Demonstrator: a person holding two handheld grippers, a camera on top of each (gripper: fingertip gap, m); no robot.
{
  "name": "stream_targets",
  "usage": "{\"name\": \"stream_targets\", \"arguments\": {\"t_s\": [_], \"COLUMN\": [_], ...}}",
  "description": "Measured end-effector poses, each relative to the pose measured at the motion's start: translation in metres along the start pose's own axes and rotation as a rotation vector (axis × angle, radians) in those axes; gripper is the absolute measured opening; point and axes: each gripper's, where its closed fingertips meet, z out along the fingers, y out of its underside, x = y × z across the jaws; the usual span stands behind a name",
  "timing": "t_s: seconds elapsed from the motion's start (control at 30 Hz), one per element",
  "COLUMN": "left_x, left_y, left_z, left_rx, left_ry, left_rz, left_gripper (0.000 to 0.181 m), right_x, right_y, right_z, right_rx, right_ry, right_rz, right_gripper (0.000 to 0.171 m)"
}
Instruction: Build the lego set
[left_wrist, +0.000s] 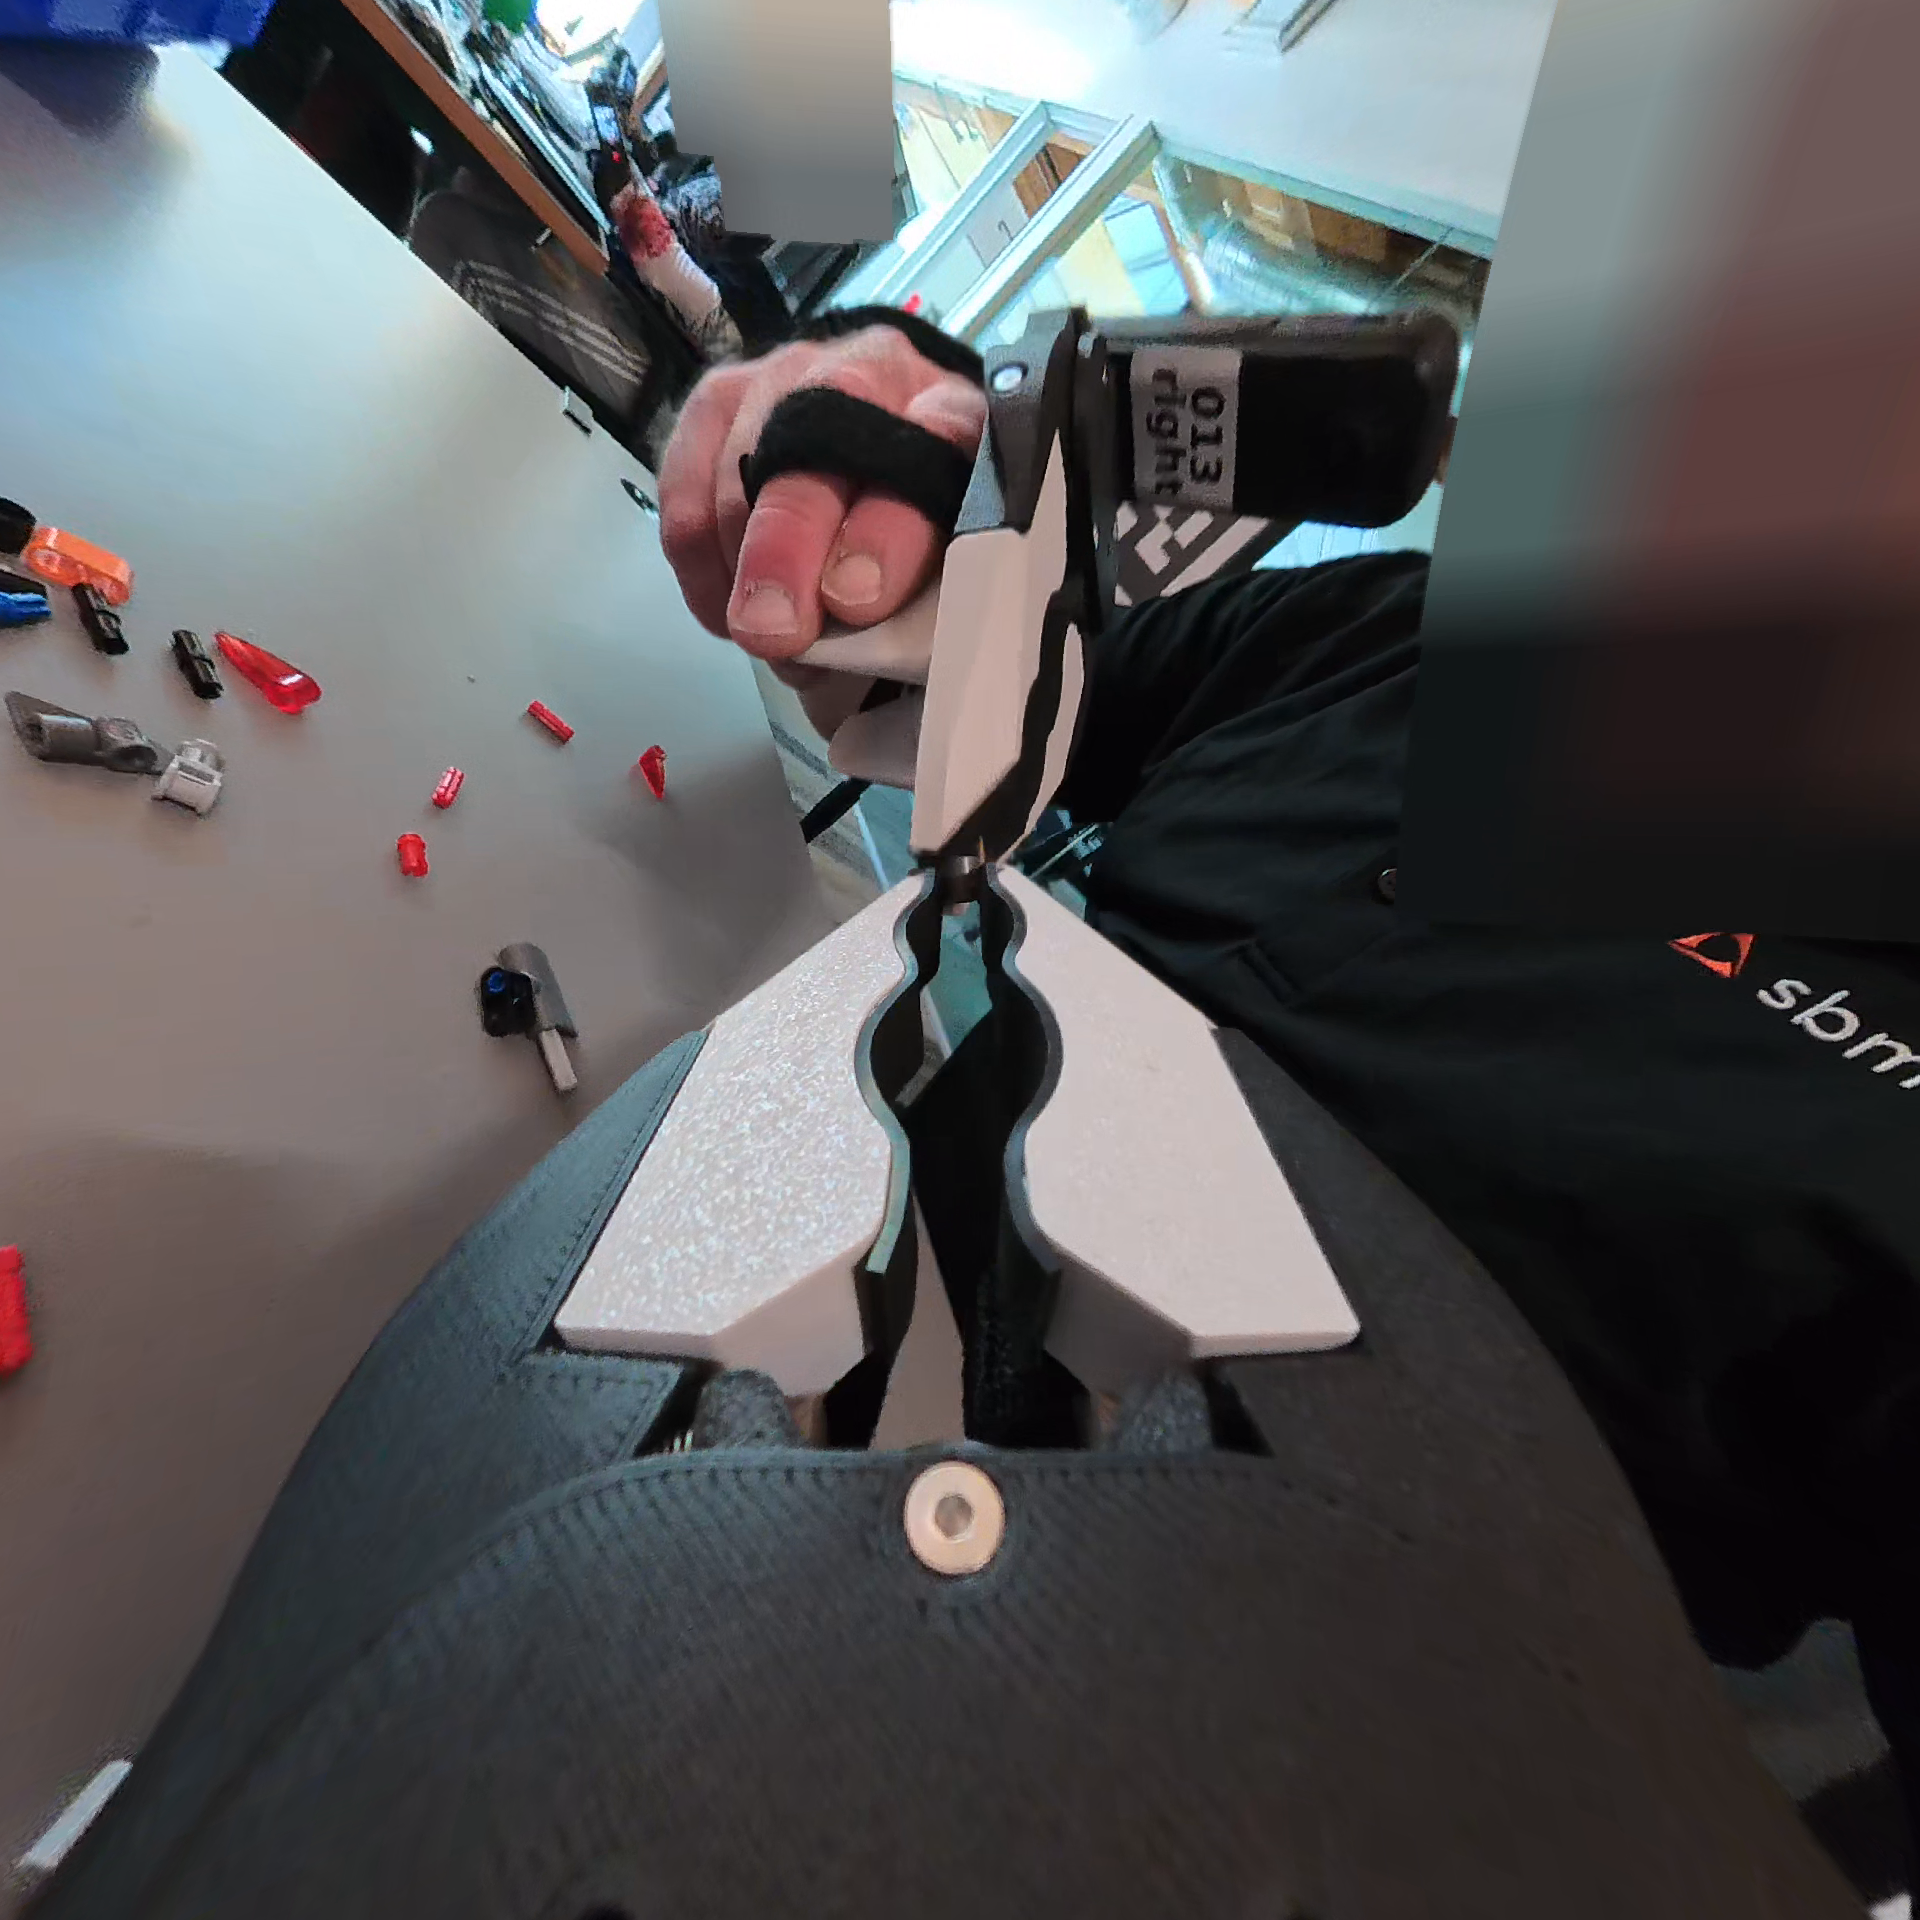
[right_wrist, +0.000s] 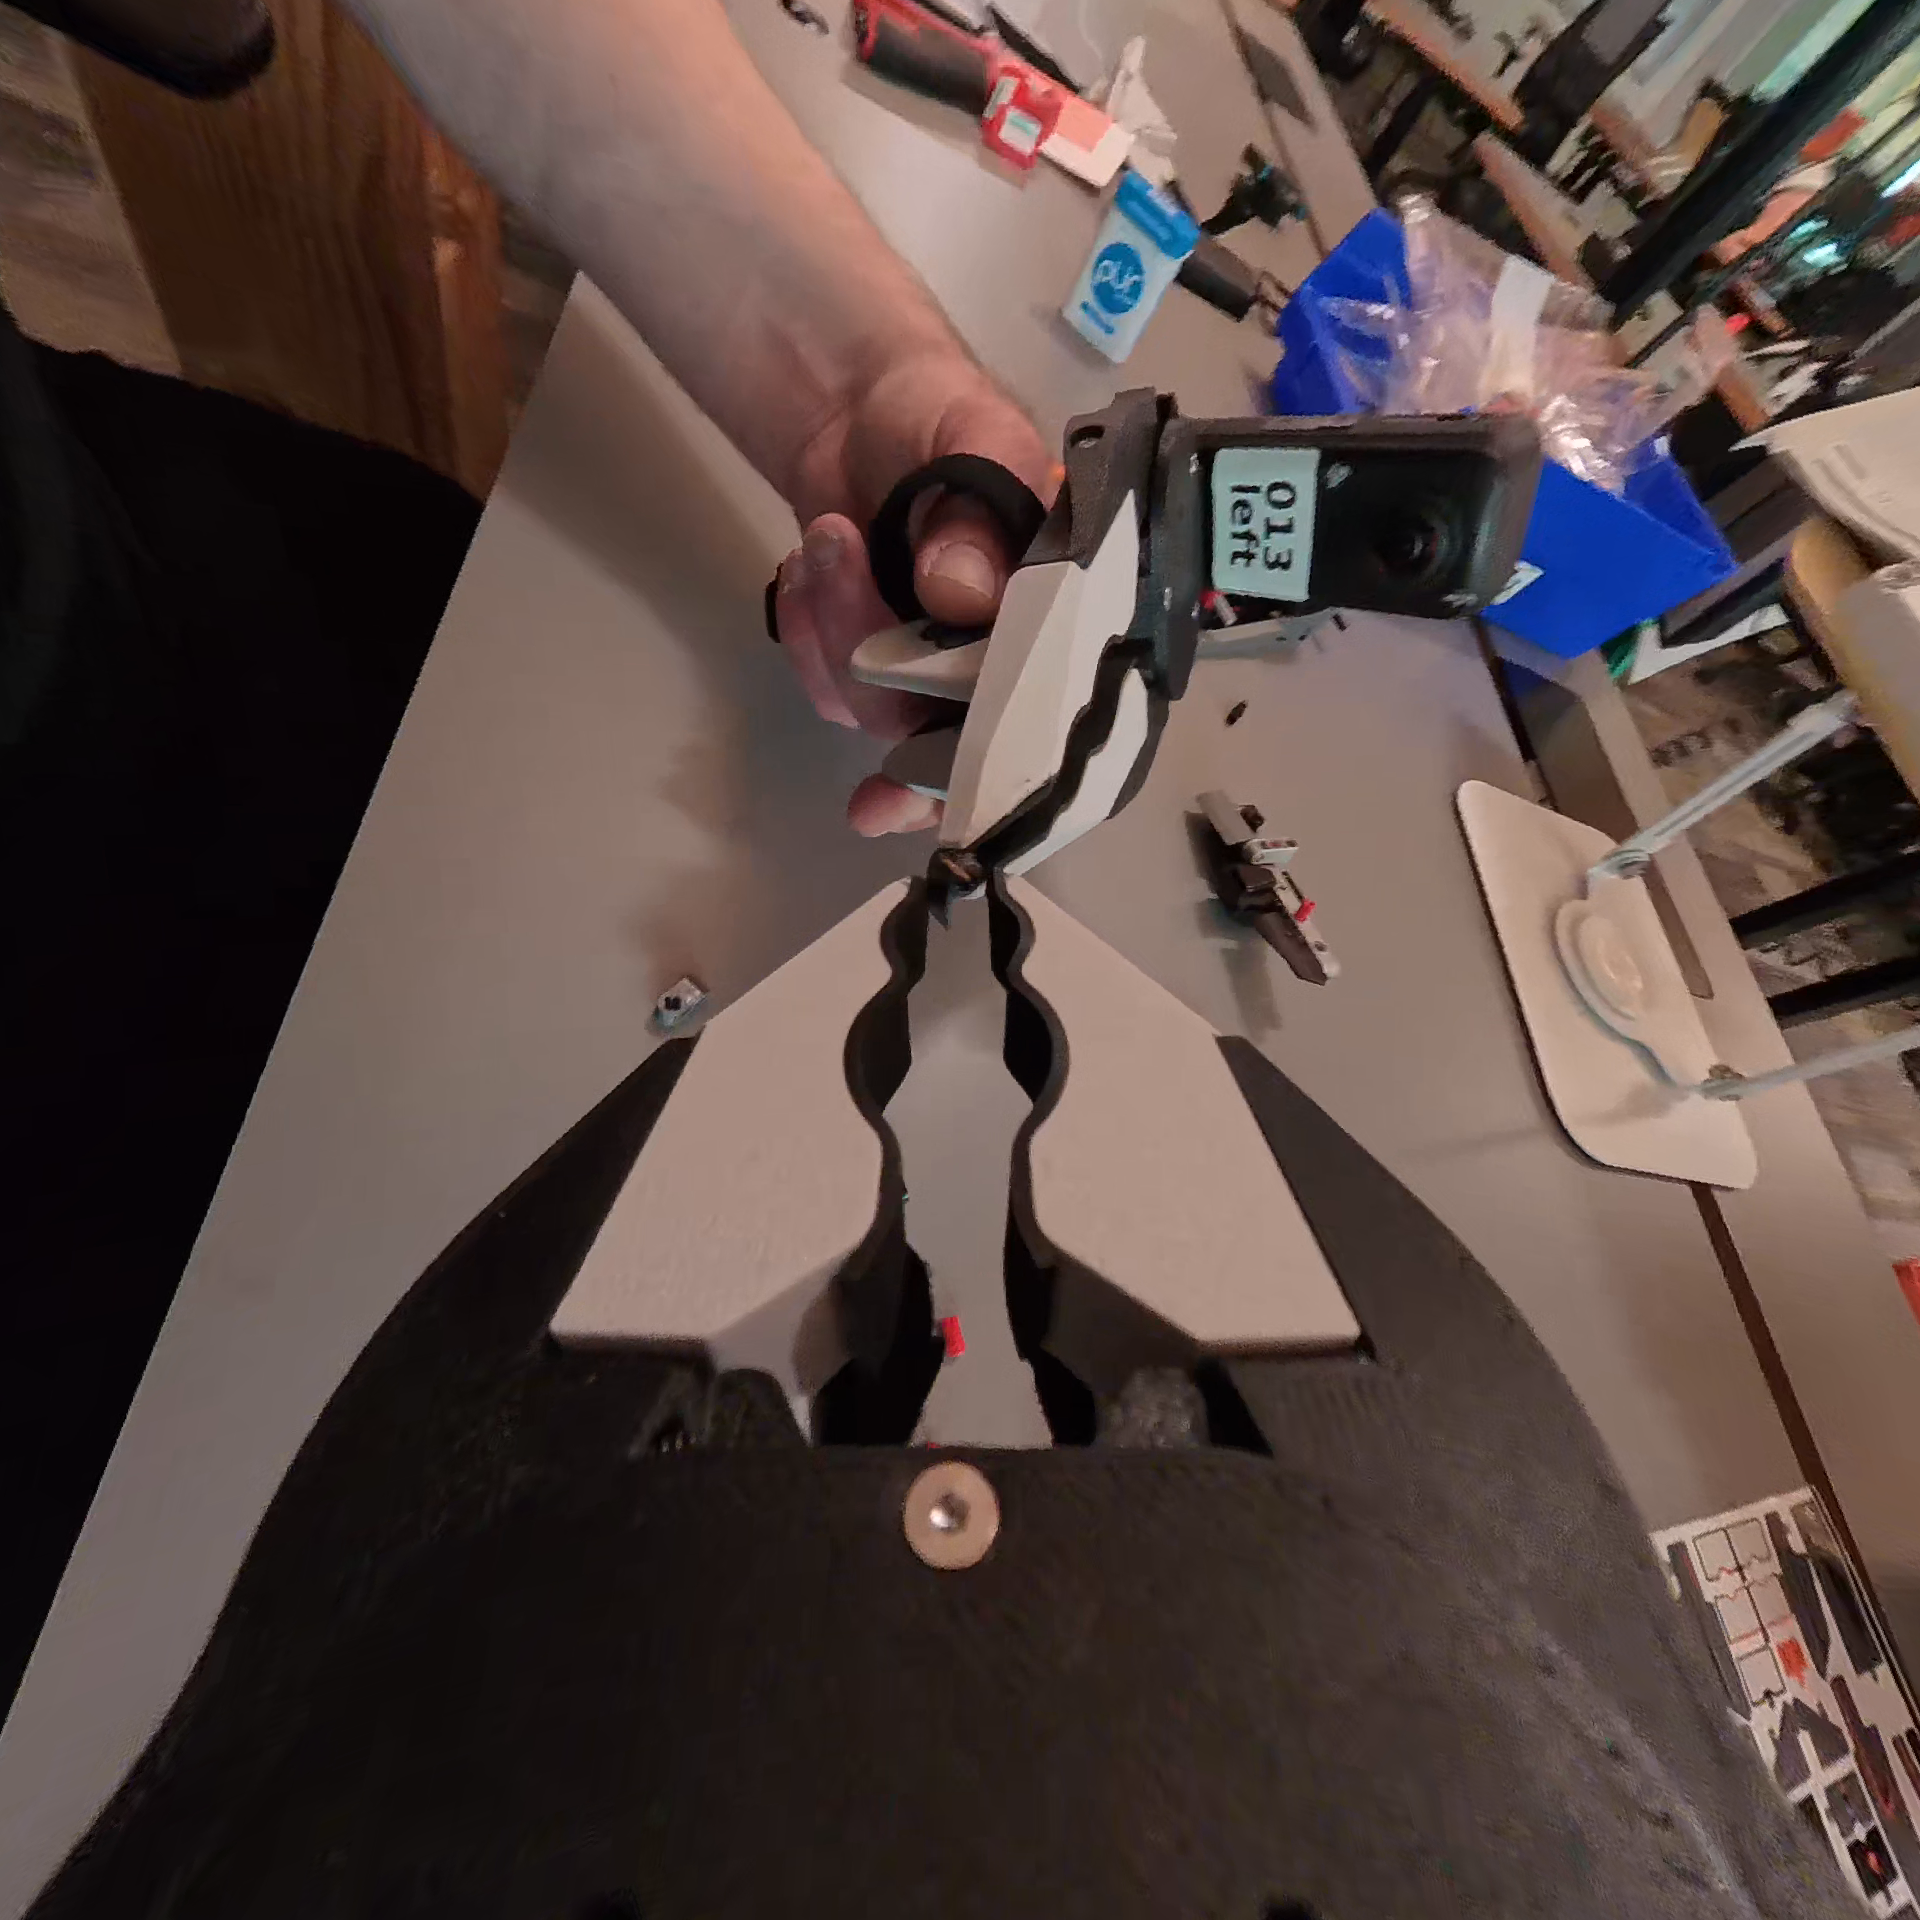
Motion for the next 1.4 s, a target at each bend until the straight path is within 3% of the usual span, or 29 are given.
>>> {"name": "stream_targets", "arguments": {"t_s": [0.17, 0.47, 0.9, 1.07, 1.13, 1.3, 1.4], "left_x": [-0.001, -0.015, -0.037, -0.042, -0.063, -0.080, -0.059], "left_y": [-0.010, -0.023, -0.092, -0.102, -0.102, -0.101, -0.111], "left_z": [-0.002, -0.004, -0.021, -0.028, -0.044, -0.083, -0.070], "left_rx": [0.079, 0.168, 0.289, 0.208, 0.098, -0.288, -0.213], "left_ry": [0.014, -0.022, -0.232, -0.496, -0.788, -1.341, -1.365], "left_rz": [-0.020, -0.036, 0.104, 0.401, 0.602, 1.182, 1.354], "left_gripper": [0.005, 0.005, 0.005, 0.010, 0.015, 0.061, 0.048], "right_x": [0.008, 0.023, 0.085, 0.101, 0.108, 0.108, 0.108], "right_y": [-0.002, 0.007, 0.016, 0.012, 0.012, 0.023, 0.023], "right_z": [-0.002, -0.004, -0.024, -0.032, -0.035, -0.031, -0.024], "right_rx": [0.031, 0.111, 0.329, 0.414, 0.447, 0.403, 0.396], "right_ry": [0.104, 0.084, -0.025, -0.112, -0.121, -0.113, -0.134], "right_rz": [0.039, 0.241, 0.556, 0.724, 0.788, 0.838, 0.899], "right_gripper": [0.006, 0.004, 0.000, 0.000, 0.000, 0.000, 0.000]}}
